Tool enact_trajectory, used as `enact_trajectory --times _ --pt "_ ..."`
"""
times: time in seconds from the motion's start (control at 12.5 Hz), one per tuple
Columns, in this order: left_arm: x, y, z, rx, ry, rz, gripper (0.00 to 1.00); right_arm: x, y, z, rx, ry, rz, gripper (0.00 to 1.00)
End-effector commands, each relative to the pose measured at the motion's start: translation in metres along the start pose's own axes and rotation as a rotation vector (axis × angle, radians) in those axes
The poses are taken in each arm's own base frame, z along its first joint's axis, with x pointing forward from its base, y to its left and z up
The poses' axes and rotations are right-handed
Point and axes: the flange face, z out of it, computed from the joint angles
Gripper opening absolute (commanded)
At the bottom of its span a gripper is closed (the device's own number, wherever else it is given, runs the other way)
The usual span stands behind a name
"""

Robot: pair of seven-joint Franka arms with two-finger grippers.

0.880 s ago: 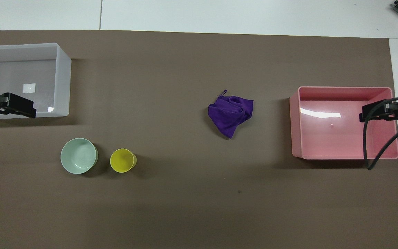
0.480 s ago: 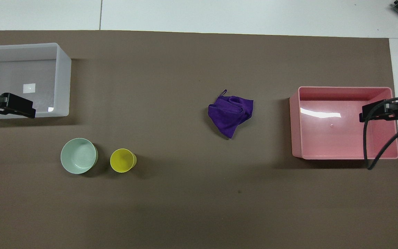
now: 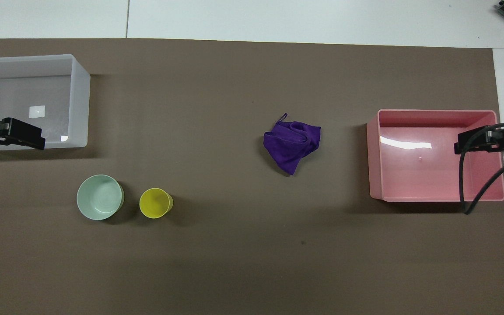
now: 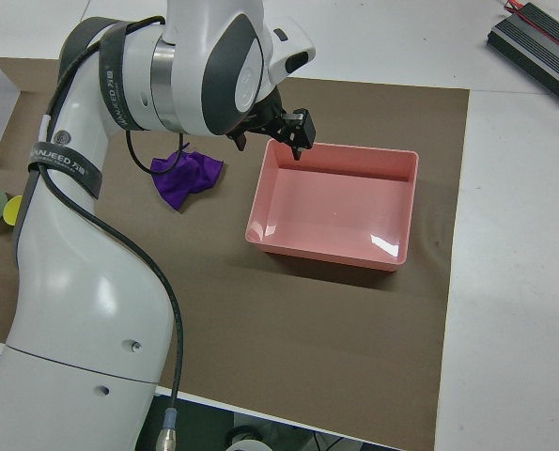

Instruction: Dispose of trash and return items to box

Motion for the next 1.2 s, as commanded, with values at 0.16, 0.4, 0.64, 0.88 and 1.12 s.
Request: enact_trajectory --times 0.16,0.4,0.64,0.88,1.12 --pt "-0.004 -0.001 -0.002 0.017 -0.014 0.003 1.00 -0.006 -0.003 0.014 0.006 0.040 -0.047 1.00" --pt "-0.004 -0.011 0.007 0.010 -0.032 -0.003 1.00 -0.011 -0.004 0.029 0.007 0.051 -0.096 1.00" --pt "-0.009 -0.035 0.042 -0.002 -0.122 -0.056 1.00 0.001 -0.042 0.068 0.010 0.087 -0.141 1.00" --pt "-0.016 -0.051 0.102 -0.014 -0.198 -0.087 1.00 0.019 -0.107 0.106 0.020 0.110 -0.117 1.00" --pt "-0.026 -0.047 0.187 -0.009 -0.168 -0.081 1.00 0.033 -0.170 0.150 0.044 0.147 -0.123 1.00"
